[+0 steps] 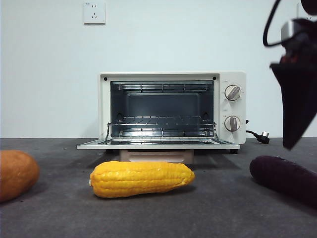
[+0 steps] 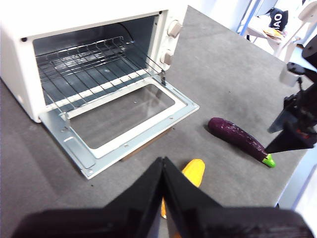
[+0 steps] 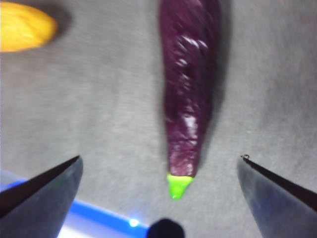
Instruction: Take the eggplant from the table,put the eggplant in the oven
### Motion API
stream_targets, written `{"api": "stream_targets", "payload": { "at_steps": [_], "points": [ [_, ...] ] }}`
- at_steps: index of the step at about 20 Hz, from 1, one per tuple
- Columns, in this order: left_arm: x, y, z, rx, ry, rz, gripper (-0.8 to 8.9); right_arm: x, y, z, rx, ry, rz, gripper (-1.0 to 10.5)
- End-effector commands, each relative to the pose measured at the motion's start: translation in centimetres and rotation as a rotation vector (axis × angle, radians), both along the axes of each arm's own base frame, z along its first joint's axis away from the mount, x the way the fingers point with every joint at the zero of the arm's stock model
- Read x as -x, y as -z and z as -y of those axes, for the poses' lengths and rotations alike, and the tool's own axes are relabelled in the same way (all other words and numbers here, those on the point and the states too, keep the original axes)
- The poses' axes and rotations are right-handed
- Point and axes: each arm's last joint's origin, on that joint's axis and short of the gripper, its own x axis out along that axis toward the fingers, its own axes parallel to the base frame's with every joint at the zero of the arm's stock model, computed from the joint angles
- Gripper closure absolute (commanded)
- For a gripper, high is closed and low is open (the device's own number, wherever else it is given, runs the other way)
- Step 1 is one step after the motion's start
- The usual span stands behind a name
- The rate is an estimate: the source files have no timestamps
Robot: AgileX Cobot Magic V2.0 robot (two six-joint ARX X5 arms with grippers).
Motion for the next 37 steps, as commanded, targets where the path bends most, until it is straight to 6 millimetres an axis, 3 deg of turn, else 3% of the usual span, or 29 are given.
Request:
{"api": "stream_targets", "payload": {
  "at_steps": [1,5,7,11,13,17,20,22,27,33,37],
  "points": [
    [0.1,0.2,0.2,0.007,0.016,-0.017,8.19,0.4,1.6,0.1,0.006,0.05,-0.024,3.8],
    [0.1,0.2,0.4,0.006,0.027,-0.02,8.19,0.9,3.3,0.1,0.03,0.081,-0.009,3.9],
    [0.1,0.2,0.4,0.007,0.031,-0.02,8.19,1.0,3.5,0.0,0.038,0.089,-0.011,4.7],
    [0.1,0.2,0.4,0.007,0.031,-0.02,8.19,0.9,3.8,0.0,0.056,0.107,-0.016,4.9],
    [0.1,0.2,0.4,0.007,0.031,-0.02,8.19,0.8,4.5,-0.1,0.065,0.115,-0.041,6.1],
    [0.1,0.2,0.4,0.007,0.031,-0.02,8.19,0.6,5.7,-0.6,0.098,0.098,-0.086,6.1],
    [0.1,0.2,0.4,0.007,0.031,-0.02,8.19,0.6,5.7,-1.1,0.11,0.086,-0.06,7.4],
    [0.1,0.2,0.4,0.006,0.031,-0.02,8.19,0.8,5.7,-1.4,0.121,0.083,-0.056,7.4],
    [0.1,0.3,0.4,0.007,0.031,-0.021,8.19,0.8,4.6,-1.7,0.16,0.077,-0.044,7.4],
    [0.1,0.3,0.4,0.007,0.032,-0.022,8.19,0.5,0.7,-1.7,0.146,0.1,0.063,7.9],
    [0.1,0.3,0.4,0.007,0.032,-0.022,8.19,0.6,0.7,-1.7,0.157,0.096,0.047,7.1]
  ]
}}
